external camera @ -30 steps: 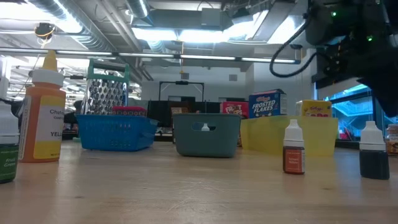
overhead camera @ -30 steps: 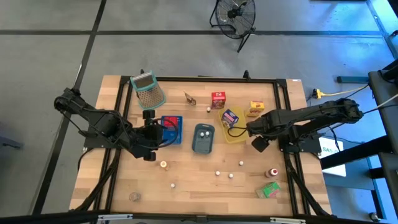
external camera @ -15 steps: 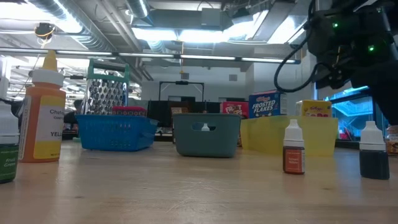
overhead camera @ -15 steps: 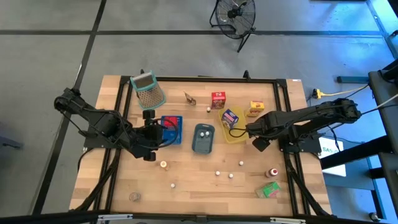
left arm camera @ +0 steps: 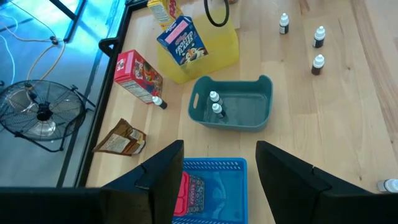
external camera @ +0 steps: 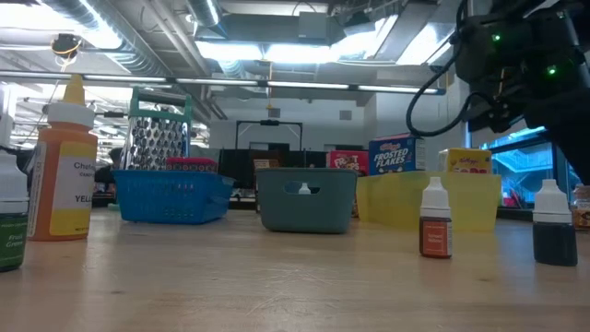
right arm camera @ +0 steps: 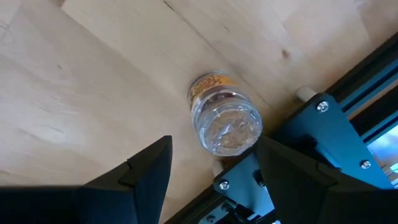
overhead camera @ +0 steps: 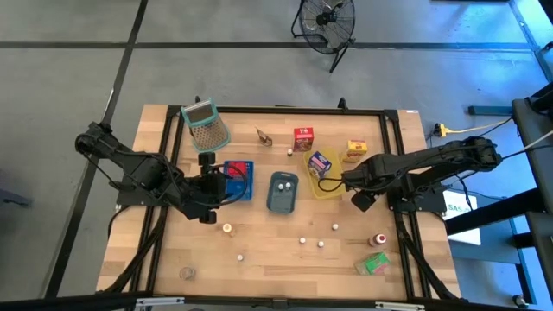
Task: Pick & Place Kitchen Items
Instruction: Put the right brown seasoning bottle into the blue bin
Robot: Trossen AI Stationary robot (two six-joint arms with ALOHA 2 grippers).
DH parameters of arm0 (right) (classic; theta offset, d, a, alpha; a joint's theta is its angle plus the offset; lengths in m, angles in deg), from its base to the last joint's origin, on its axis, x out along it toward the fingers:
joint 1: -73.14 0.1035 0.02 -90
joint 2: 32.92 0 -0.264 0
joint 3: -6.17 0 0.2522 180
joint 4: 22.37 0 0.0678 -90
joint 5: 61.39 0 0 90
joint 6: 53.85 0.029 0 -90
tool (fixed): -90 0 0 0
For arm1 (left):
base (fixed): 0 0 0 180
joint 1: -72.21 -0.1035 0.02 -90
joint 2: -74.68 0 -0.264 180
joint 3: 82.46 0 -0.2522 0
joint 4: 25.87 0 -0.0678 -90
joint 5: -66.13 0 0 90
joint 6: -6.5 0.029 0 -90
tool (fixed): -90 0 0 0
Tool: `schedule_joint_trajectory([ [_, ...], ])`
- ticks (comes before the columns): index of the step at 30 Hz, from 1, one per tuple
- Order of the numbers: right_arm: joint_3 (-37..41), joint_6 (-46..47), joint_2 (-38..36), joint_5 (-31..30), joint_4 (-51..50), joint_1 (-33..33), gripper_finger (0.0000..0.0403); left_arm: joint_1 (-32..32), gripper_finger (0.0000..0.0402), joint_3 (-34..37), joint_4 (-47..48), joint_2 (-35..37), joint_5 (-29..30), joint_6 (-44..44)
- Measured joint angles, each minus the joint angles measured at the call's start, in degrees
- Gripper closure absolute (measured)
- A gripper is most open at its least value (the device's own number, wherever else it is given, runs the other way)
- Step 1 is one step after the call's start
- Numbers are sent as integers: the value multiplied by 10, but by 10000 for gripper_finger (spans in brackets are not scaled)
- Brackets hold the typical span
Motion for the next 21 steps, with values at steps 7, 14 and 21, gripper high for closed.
schedule_joint_trajectory([
  [7, 0, 39, 0, 0, 37, 0, 167, 0, 206, 0, 0, 0, 0, 0],
  [14, 0, 54, 0, -12, 36, 0, 167, 0, 206, 0, 0, 0, 0, 0],
  [21, 0, 56, 0, -21, 12, 0, 167, 0, 205, 0, 0, 0, 0, 0],
])
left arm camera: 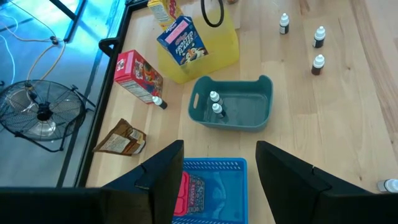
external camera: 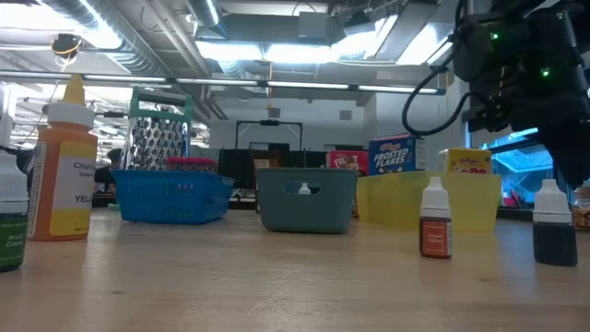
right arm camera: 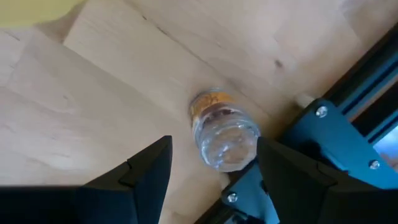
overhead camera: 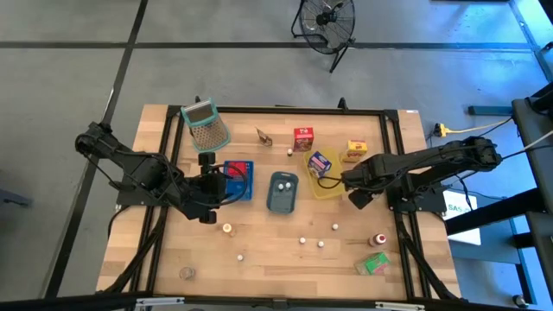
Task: Pick & Place Kitchen Items
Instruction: Put the right brown seasoning bottle into the blue bin
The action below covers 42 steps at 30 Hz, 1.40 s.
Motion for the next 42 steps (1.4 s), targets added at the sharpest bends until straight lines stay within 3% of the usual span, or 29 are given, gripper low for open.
schedule_joint_trajectory([
  [5, 0, 15, 0, 34, -26, 0, 167, 0, 205, 0, 0, 0, 0, 0],
  [42, 21, -1, 6, 61, 40, 0, 167, 0, 205, 0, 0, 0, -10, -5],
])
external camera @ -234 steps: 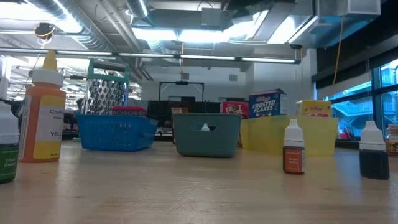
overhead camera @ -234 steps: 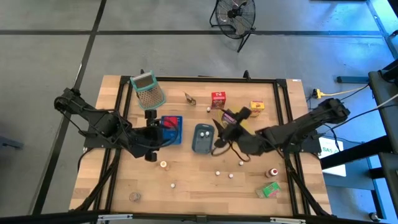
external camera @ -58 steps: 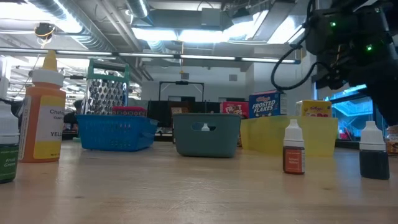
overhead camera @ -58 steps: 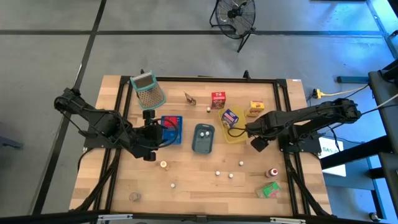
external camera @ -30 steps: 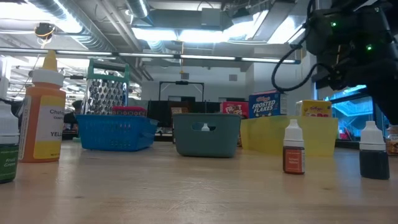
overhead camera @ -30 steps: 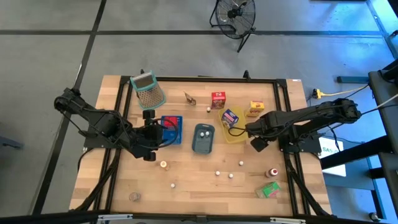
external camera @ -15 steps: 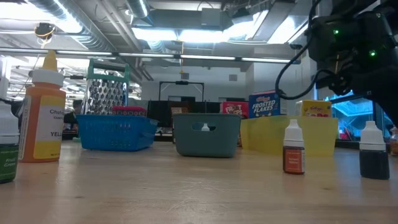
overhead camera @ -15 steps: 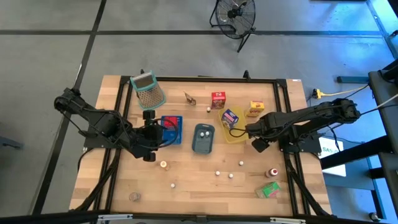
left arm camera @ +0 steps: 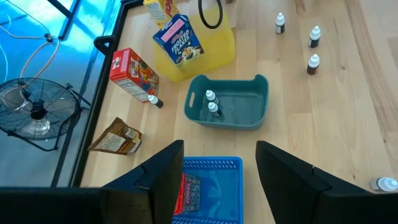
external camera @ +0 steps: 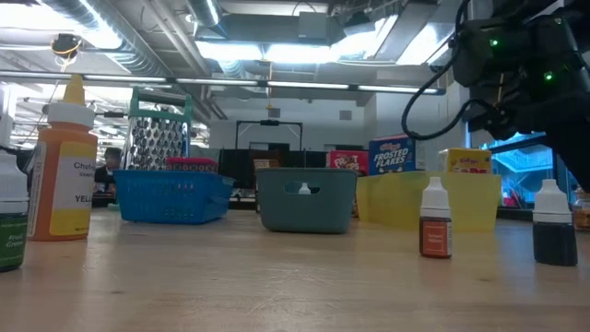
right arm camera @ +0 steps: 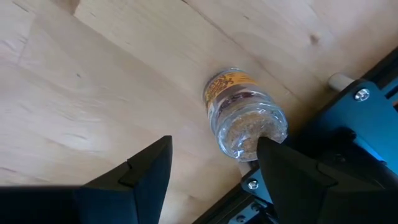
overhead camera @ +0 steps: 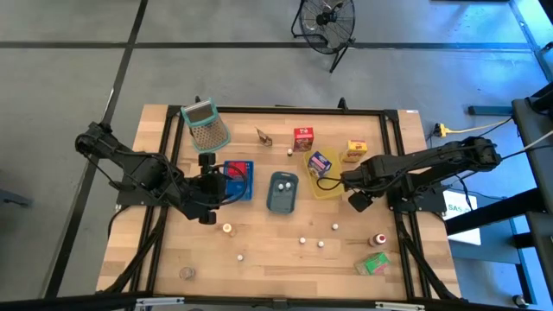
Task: Pick & Place Kitchen Items
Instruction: Put the right brown seasoning bottle into the blue bin
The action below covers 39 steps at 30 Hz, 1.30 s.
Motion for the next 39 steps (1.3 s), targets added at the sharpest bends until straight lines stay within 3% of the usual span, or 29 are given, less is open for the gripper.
schedule_joint_trajectory([
  [39, -26, -22, 2, 15, 56, 17, 167, 0, 205, 0, 0, 0, 0, 0],
])
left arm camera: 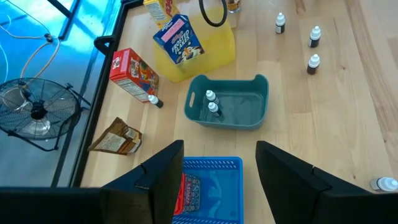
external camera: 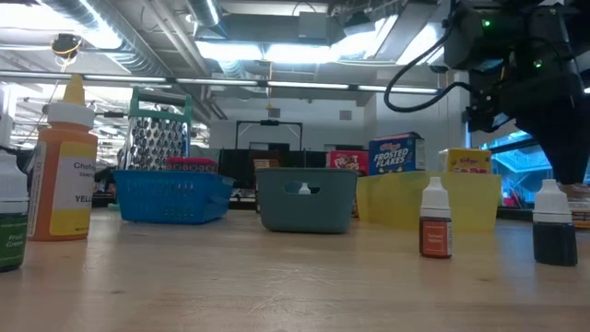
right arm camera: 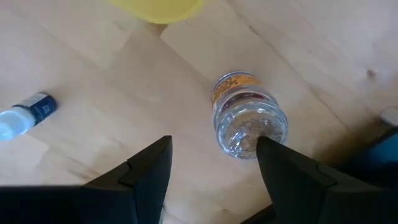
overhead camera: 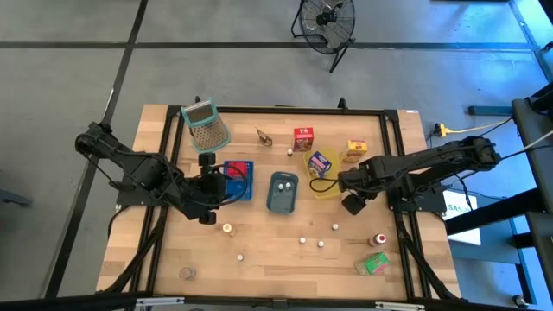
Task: Pick & Place Kitchen Items
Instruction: Put the right brown seasoning bottle into the blue bin
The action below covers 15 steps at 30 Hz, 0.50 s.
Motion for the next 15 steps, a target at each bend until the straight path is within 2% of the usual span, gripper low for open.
schedule_joint_trajectory([
  [9, -55, -19, 1, -26, -7, 0, 167, 0, 206, 0, 0, 0, 0, 0],
  [15, -75, -23, 0, -26, -75, 0, 167, 0, 205, 0, 0, 0, 0, 0],
])
